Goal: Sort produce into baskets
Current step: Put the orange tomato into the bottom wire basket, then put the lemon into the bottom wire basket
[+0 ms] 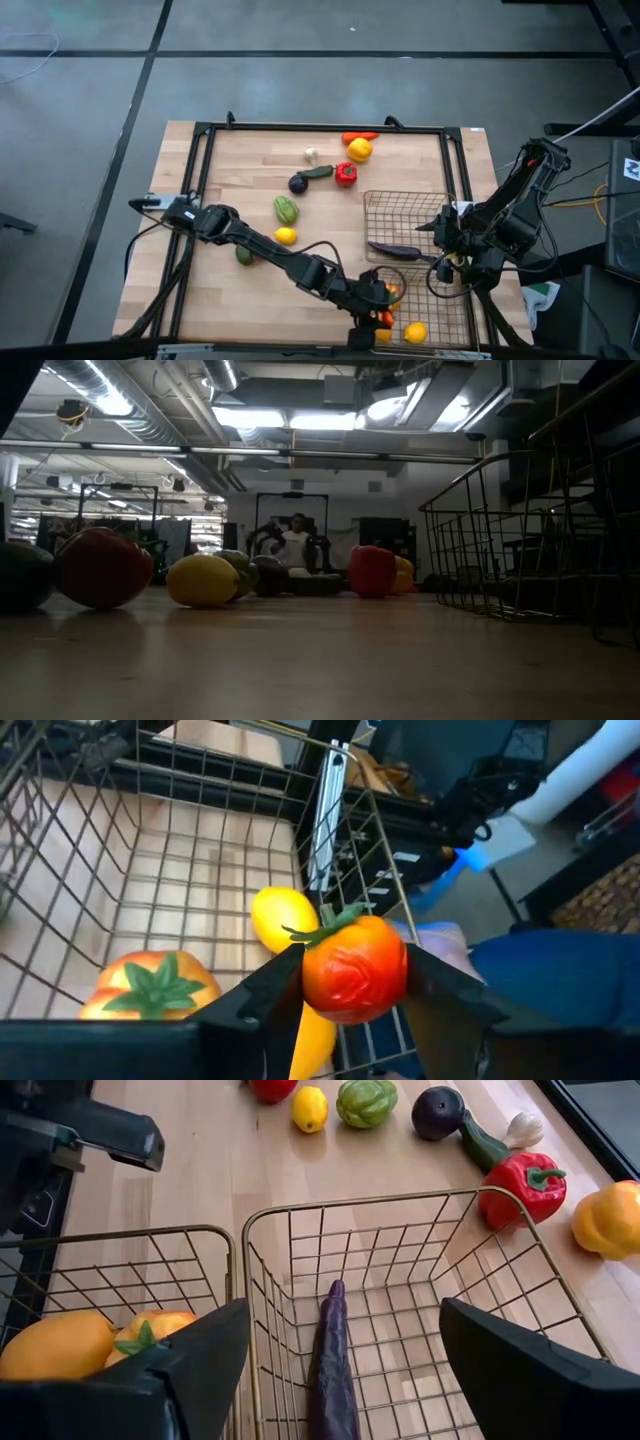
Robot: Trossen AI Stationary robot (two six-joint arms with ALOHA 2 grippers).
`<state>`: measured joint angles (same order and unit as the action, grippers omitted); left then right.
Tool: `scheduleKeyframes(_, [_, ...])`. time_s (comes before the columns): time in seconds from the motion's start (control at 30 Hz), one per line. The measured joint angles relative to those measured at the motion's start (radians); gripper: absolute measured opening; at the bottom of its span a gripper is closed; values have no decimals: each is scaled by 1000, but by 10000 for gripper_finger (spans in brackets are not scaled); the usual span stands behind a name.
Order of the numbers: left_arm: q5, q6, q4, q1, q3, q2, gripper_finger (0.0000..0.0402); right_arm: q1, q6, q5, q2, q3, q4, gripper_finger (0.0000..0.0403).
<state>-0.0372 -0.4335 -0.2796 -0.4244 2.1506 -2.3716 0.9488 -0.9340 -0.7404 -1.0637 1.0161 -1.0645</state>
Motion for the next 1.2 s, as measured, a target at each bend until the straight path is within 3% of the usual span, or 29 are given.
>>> scheduleKeyframes(0.47, [-1, 93, -26, 5, 0, -1, 208, 0, 0, 0, 0, 0, 0, 325])
scheduleKeyframes(0.8, [0, 104, -38, 21, 0, 4, 208, 0, 0, 0, 0, 0, 0, 325])
scheduleKeyframes(0.93, [-1, 104, -126, 39, 5, 37, 207, 0, 0, 0, 0, 0, 0, 325])
scheduleKeyframes(1.2, [-1, 104, -457, 78, 6, 145, 204, 0, 0, 0, 0, 0, 0, 325])
